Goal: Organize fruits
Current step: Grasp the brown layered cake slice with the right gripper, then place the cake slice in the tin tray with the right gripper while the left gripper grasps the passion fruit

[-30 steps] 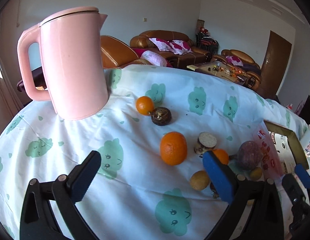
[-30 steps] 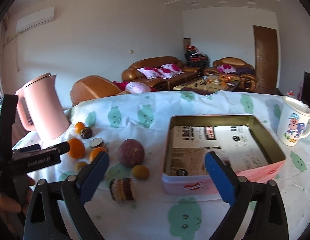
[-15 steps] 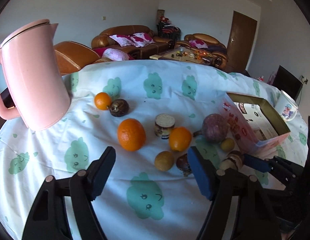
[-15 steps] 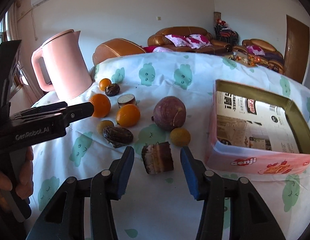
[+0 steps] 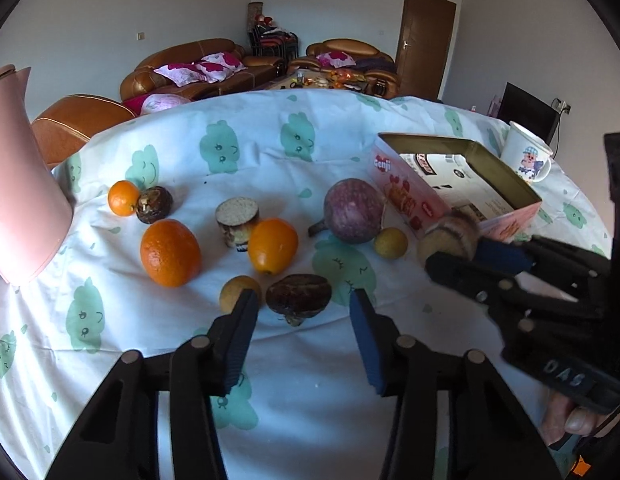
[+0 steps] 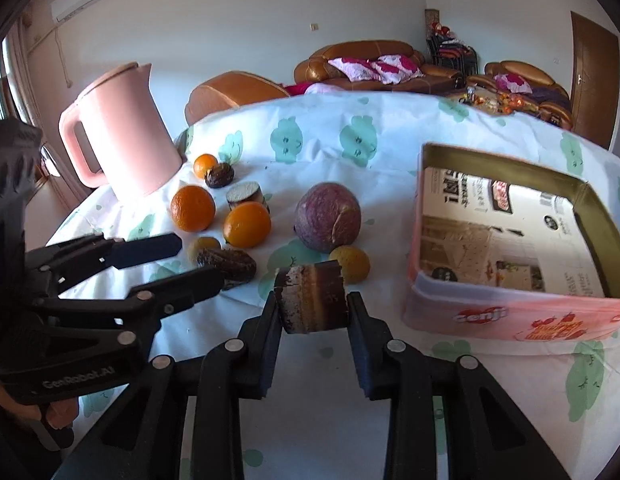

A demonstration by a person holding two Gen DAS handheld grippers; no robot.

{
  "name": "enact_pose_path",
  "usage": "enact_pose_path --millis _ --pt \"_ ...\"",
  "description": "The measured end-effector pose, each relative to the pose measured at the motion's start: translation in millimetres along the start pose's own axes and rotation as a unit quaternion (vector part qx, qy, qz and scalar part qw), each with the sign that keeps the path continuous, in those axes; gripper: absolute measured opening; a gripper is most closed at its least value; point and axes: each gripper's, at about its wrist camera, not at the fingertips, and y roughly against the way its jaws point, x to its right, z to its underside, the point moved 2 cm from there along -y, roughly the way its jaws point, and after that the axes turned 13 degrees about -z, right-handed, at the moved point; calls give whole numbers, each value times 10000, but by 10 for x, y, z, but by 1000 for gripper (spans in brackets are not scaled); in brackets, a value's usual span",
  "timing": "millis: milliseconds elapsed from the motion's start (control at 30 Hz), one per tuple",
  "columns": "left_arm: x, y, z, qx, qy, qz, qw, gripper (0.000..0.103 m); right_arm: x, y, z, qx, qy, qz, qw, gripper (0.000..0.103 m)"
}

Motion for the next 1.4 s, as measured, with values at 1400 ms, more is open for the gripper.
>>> enact_pose_path --millis 1400 --pt "1658 -291 -735 564 -508 133 9970 42 1611 504 -261 476 -534 1215 9900 34"
